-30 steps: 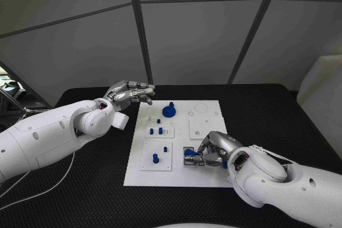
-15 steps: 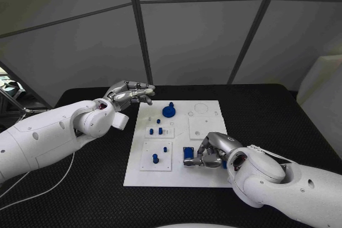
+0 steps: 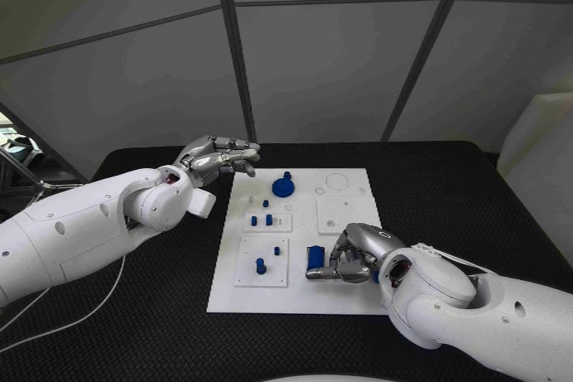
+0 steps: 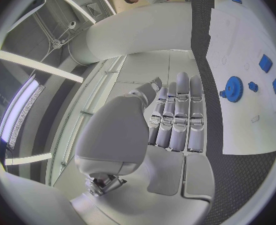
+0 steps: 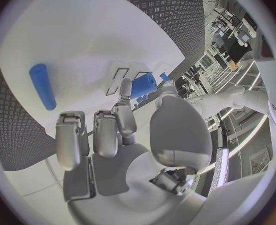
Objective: Assemble the parts on the task board
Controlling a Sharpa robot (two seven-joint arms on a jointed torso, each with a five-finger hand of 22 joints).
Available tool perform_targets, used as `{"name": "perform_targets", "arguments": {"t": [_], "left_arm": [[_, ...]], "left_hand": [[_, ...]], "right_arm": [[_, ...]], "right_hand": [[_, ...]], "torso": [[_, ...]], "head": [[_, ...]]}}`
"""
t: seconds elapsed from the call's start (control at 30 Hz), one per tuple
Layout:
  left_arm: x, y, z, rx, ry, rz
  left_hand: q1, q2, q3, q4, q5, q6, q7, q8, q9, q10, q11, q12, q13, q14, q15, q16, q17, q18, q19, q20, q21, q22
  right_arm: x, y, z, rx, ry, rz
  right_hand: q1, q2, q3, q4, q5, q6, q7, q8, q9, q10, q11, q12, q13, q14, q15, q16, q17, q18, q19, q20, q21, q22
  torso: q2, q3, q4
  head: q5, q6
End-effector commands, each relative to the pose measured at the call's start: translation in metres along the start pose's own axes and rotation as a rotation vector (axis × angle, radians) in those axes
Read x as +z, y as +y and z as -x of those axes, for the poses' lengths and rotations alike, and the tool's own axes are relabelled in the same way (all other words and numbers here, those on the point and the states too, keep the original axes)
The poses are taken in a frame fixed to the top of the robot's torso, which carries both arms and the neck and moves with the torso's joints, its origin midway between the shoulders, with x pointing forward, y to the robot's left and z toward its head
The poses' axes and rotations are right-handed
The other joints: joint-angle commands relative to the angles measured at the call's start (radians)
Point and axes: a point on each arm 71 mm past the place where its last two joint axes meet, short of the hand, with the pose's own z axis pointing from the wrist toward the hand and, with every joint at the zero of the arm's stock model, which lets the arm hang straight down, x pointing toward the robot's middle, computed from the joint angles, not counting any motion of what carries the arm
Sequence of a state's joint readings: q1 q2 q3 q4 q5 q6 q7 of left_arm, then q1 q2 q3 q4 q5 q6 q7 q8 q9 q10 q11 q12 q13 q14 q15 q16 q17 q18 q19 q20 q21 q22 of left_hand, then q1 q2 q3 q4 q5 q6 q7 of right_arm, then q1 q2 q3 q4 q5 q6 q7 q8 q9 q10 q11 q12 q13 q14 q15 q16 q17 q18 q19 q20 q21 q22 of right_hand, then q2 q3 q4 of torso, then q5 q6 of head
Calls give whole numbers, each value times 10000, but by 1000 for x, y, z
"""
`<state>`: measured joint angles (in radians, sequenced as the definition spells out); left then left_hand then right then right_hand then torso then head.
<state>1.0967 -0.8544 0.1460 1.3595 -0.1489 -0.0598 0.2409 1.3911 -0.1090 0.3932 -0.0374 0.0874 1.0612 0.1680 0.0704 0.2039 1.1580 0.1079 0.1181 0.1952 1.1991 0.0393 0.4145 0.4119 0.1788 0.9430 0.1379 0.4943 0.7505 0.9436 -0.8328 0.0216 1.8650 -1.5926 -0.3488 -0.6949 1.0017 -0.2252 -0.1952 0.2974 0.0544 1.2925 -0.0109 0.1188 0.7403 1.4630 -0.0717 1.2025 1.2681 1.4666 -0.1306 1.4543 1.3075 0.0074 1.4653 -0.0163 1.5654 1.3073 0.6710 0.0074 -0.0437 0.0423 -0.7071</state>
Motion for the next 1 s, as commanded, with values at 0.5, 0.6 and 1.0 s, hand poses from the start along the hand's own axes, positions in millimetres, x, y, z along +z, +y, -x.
{"name": "perform_targets", "arguments": {"t": [0.5, 0.6, 1.0], "left_arm": [[1, 0, -1, -66, 115, 25], [0, 0, 0, -62, 107, 39], [0, 1, 1, -56, 112, 105]], "left_hand": [[-24, 57, -55, -1, -21, -84, 15, -57, 7, -106, 7, -42, -10, 53, 9, -59, -10, 21, 30, 67, -58, -18], [-24, 57, -55, -1, -21, -84, 15, -57, 7, -106, 7, -42, -10, 53, 9, -59, -10, 21, 30, 67, -58, -18], [13, 73, -45, -32, -3, -108, 24, -58, 6, -127, 12, -50, -14, 54, 10, -90, -8, 23, 35, 67, -73, -32]], "right_arm": [[1, -6, 5, -16, -386, -46], [0, -8, 4, -163, -250, -44], [-1, -8, 1, -425, 311, 142]], "right_hand": [[692, 1150, 813, -89, -36, 72, -13, -86, 201, 95, -57, 102, 155, 642, -48, 66, 663, -74, 1055, -64, 54, 2635], [1442, 1101, 872, -339, -36, 72, -12, -112, 254, 96, -53, 88, 162, 641, -55, 64, 666, -74, 1055, -67, 54, 2635], [2338, 888, 680, -913, -41, 43, 31, -183, 343, 72, -16, 15, 143, 630, -43, 34, 635, -74, 1055, -61, 54, 2635]], "torso": [[1, 4, 0], [4, 4, -1], [-8, -2, 1]], "head": [[-9, -6], [-9, -12], [-42, -18]]}}
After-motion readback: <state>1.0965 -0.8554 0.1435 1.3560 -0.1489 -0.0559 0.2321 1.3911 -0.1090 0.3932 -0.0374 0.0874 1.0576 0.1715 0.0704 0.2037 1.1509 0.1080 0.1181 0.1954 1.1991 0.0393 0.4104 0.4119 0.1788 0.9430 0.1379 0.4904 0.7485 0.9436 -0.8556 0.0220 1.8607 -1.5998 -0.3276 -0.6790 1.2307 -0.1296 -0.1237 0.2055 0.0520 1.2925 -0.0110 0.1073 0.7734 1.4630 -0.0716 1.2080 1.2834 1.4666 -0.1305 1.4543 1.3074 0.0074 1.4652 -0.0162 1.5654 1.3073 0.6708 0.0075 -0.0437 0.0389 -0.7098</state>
